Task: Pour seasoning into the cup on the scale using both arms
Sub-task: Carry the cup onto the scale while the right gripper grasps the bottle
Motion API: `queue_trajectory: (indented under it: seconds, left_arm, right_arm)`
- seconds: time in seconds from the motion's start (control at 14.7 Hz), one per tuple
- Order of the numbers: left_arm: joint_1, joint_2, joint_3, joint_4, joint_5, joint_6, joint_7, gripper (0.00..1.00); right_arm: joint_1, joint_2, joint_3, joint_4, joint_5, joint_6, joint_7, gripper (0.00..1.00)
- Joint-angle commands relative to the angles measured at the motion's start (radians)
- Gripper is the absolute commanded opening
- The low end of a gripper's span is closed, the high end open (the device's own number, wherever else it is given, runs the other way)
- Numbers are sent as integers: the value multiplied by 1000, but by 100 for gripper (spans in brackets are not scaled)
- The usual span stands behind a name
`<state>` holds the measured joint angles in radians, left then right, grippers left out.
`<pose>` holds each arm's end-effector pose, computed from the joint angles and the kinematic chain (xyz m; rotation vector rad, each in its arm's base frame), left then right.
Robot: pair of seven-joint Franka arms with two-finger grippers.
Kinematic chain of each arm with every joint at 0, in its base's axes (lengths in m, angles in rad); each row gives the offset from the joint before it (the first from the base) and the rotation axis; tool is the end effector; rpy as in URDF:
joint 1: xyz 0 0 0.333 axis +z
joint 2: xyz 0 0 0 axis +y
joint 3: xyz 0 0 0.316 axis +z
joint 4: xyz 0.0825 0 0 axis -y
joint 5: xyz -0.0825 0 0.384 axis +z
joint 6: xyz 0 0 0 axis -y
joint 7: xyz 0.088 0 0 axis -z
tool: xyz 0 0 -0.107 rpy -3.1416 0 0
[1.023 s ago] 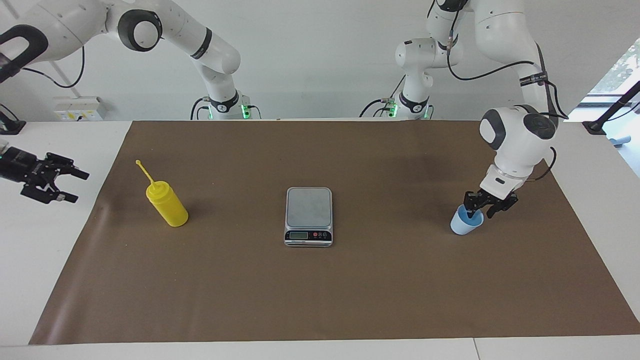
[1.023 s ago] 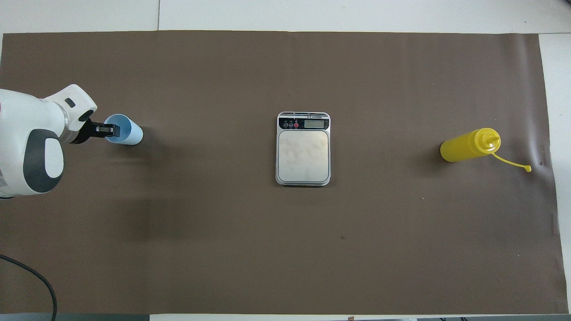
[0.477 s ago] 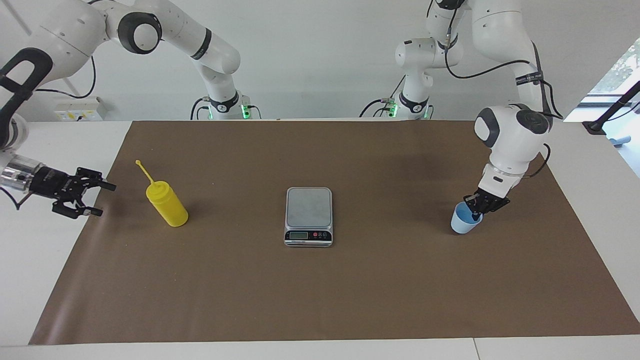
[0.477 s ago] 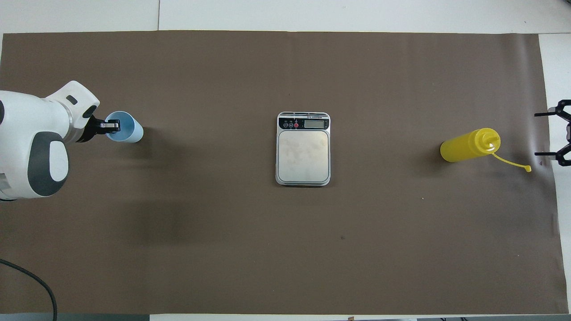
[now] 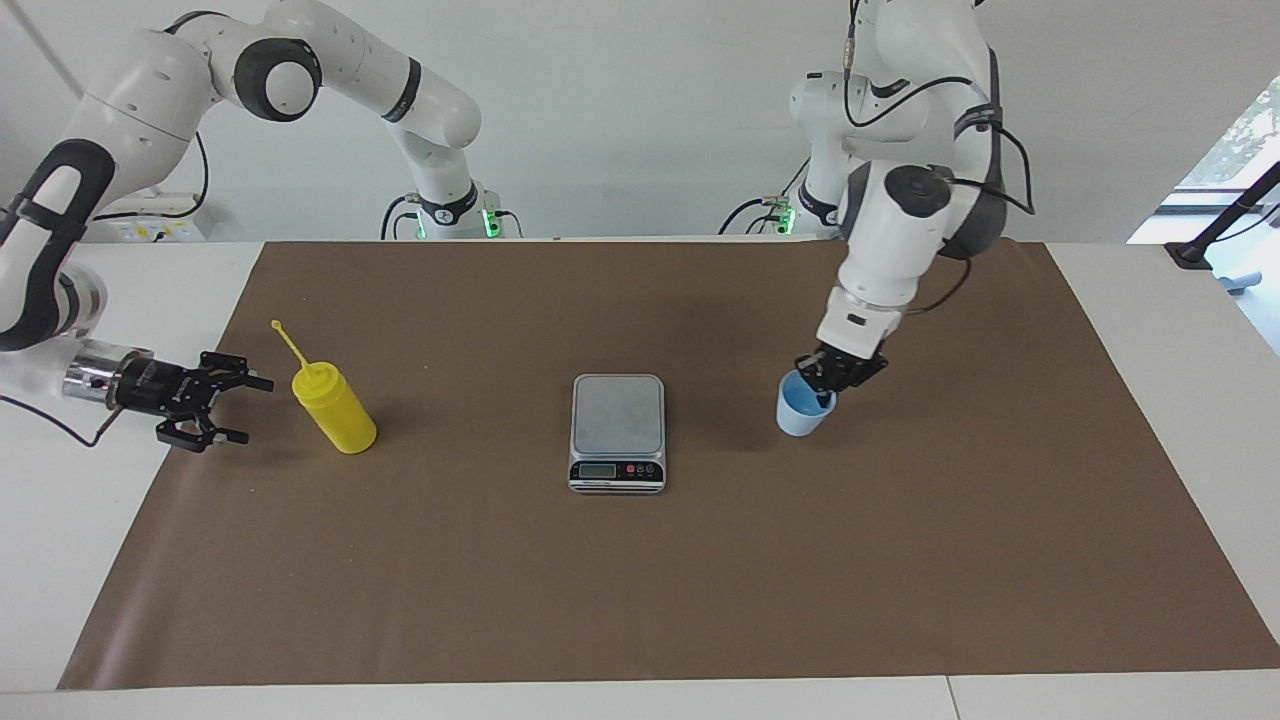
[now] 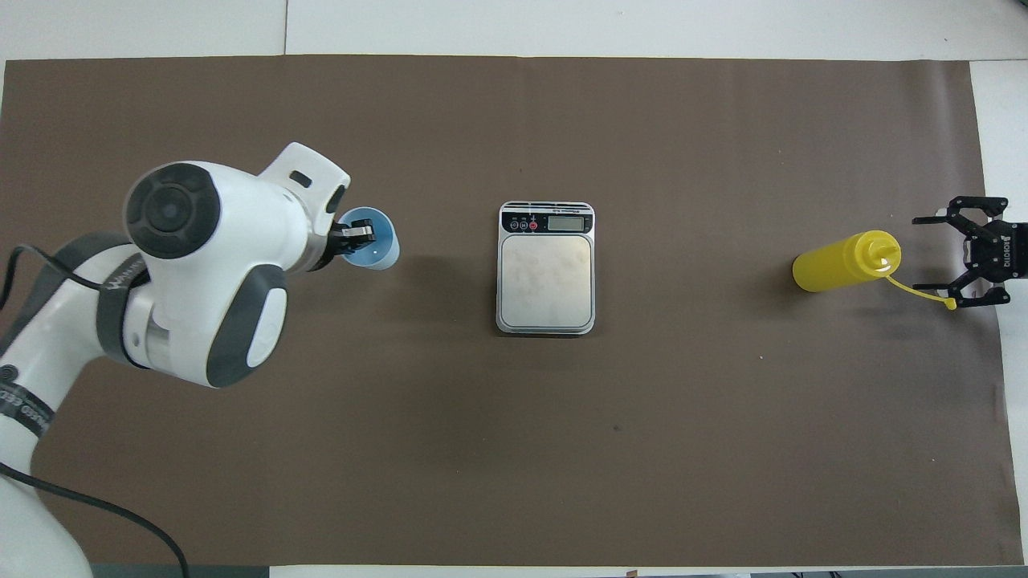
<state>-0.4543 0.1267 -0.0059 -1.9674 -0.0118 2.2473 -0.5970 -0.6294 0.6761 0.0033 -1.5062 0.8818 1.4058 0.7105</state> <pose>0.5365 -0.2662 0.4233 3.0413 0.2187 0.1940 0.5701 -0.2984 0.2729 -1.5114 1.4973 0.9087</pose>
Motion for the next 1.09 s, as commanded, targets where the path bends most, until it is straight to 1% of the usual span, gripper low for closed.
queue_trajectory:
  seconds: [0.0, 0.14, 0.2, 0.27, 0.41, 0.48, 0.55, 0.68, 0.95, 1.02]
  left_arm:
    - [-111, 37, 18, 54, 19, 9, -151, 0]
    - [-191, 91, 20, 109, 21, 5, -231, 0]
    - [-213, 122, 20, 146, 21, 2, -263, 0]
    - [-234, 142, 20, 174, 22, -2, -283, 0]
    - [-260, 212, 21, 258, 23, -23, -317, 0]
    - [-267, 244, 21, 295, 38, -41, -332, 0]
    - [-283, 261, 20, 315, 52, -46, -352, 0]
    - [-294, 284, 20, 318, 72, -32, -366, 0]
    - [-294, 284, 17, 308, 75, -8, -363, 0]
    - [-294, 284, 17, 300, 75, -15, -360, 43]
  right_arm:
    - [8, -21, 3, -58, 20, -22, -3, 100]
    - [11, -36, 3, -104, 20, -11, -32, 100]
    - [14, -42, 3, -121, 20, -8, -51, 100]
    - [14, -44, 4, -127, 20, -8, -55, 100]
    - [16, -55, 4, -159, 20, 1, -63, 100]
    - [22, -64, 7, -185, 20, 27, -71, 100]
    - [36, -69, 7, -199, 22, 42, -74, 100]
    - [48, -69, 7, -200, 43, 70, -72, 100]
    - [82, -69, 7, -201, 59, 116, -68, 100]
    - [91, -69, 7, -201, 60, 120, -66, 100]
